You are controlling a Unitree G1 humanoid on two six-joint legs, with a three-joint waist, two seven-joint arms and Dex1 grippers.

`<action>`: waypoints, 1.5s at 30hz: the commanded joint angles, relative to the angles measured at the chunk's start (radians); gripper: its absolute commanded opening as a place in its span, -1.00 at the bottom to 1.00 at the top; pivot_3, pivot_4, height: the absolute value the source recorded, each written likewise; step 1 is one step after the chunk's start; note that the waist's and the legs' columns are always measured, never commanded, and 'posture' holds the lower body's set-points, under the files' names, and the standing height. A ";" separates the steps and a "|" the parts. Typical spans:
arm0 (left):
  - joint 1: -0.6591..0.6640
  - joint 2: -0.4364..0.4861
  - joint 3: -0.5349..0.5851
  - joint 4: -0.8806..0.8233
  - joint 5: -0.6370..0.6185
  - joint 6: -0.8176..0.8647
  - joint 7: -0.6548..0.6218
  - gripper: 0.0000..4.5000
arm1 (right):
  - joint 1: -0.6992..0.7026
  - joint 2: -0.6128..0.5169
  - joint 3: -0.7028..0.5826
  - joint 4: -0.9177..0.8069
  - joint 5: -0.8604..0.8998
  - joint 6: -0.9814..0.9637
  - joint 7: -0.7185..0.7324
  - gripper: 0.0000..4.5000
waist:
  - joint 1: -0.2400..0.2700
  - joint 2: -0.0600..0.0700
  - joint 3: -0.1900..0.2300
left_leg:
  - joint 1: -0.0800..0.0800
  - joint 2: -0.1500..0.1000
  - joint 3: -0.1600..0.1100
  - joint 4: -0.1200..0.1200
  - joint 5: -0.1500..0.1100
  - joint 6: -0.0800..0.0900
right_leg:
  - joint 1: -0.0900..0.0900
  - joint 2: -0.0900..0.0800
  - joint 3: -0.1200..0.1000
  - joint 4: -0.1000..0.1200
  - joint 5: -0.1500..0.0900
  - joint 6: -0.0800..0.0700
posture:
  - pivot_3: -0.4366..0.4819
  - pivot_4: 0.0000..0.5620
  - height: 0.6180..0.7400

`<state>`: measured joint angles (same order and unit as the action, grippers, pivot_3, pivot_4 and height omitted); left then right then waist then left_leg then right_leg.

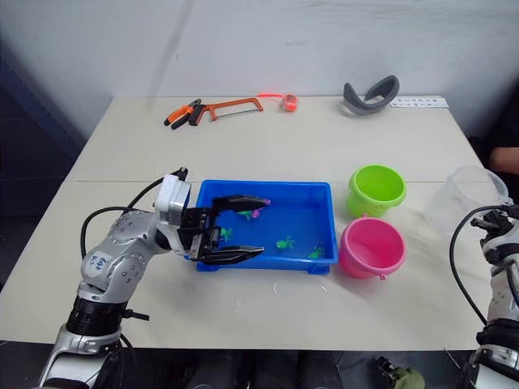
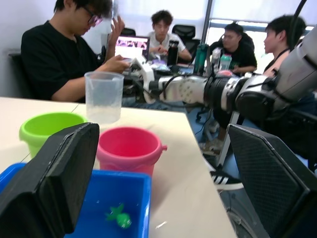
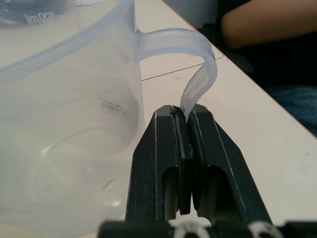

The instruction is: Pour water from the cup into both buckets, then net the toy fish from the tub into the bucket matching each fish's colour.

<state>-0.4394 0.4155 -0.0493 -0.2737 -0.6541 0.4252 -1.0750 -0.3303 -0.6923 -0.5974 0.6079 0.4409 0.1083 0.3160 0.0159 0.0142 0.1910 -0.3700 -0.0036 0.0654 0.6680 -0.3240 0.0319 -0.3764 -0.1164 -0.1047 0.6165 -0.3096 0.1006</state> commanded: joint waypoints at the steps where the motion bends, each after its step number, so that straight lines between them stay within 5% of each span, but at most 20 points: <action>1: 0.005 0.022 0.018 -0.053 -0.035 0.016 0.005 1.00 | 0.017 -0.002 -0.016 0.029 -0.015 -0.062 0.019 -0.97 | 0.001 0.000 0.000 | 0.000 0.000 0.000 0.000 0.000 0.000 | 0.000 0.000 0.000 0.000 0.000 0.000 | -0.05 -0.47 1.00; 10: 0.028 0.049 0.026 -0.059 -0.039 0.032 0.016 1.00 | 0.082 0.039 -0.031 0.033 -0.018 -0.097 0.011 -0.97 | -0.001 0.000 0.000 | 0.000 0.000 0.000 0.000 0.000 0.000 | 0.000 0.000 0.000 0.000 0.000 0.000 | -0.05 -0.47 1.00; 14: 0.027 0.048 0.024 -0.047 -0.029 0.017 0.012 1.00 | 0.119 0.053 -0.063 -0.018 0.014 -0.091 0.006 -0.32 | -0.001 0.000 0.000 | 0.000 0.000 0.000 0.000 0.000 0.000 | 0.000 0.000 0.001 0.000 0.000 0.000 | -0.05 -0.47 1.00; 20: 0.043 0.071 0.040 -0.023 -0.012 -0.008 0.002 1.00 | 0.246 0.040 -0.115 -0.148 0.049 -0.022 0.030 0.97 | 0.003 0.000 0.000 | 0.000 0.000 0.000 0.000 0.000 0.000 | 0.000 0.000 0.000 -0.001 0.000 0.000 | -0.05 -0.47 1.00; 31: 0.216 0.168 0.236 0.005 0.002 -0.047 0.090 1.00 | 0.623 -0.001 -0.241 -0.665 0.193 0.105 0.262 0.97 | -0.008 0.001 0.000 | 0.002 0.002 0.001 -0.003 -0.002 0.000 | 0.000 -0.004 0.003 -0.006 0.000 0.000 | -0.05 -0.47 1.00; 36: 0.348 0.136 0.438 0.019 0.052 -0.169 0.248 1.00 | 0.558 -0.037 -0.257 -0.829 0.286 0.078 0.367 0.97 | -0.019 0.001 0.000 | 0.003 0.004 0.001 -0.003 -0.004 -0.002 | 0.000 -0.003 0.003 -0.006 0.000 -0.001 | -0.05 -0.47 1.00; 41: 0.465 0.077 0.746 0.132 -0.003 -0.206 0.485 1.00 | 0.425 -0.091 -0.048 -0.903 0.242 -0.014 0.573 0.97 | -0.017 -0.004 0.000 | 0.001 0.006 0.000 -0.003 -0.005 -0.002 | 0.000 -0.002 0.001 -0.006 0.000 -0.001 | -0.05 -0.47 1.00; 45: 0.549 0.048 0.875 0.172 -0.039 -0.175 0.589 1.00 | 0.372 -0.071 0.120 -0.946 0.211 -0.070 0.686 0.97 | -0.008 -0.009 0.000 | 0.001 0.006 0.000 -0.002 -0.006 -0.001 | 0.000 -0.003 0.001 -0.006 0.000 -0.001 | -0.05 -0.47 1.00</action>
<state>0.0825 0.4694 0.7758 -0.0966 -0.6729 0.2507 -0.5220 0.0515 -0.7723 -0.5141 -0.2923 0.6569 0.0778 0.9552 0.0079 0.0057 0.1914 -0.3698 0.0013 0.0649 0.6658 -0.3304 0.0321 -0.3761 -0.1206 -0.1047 0.6098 -0.3095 0.0999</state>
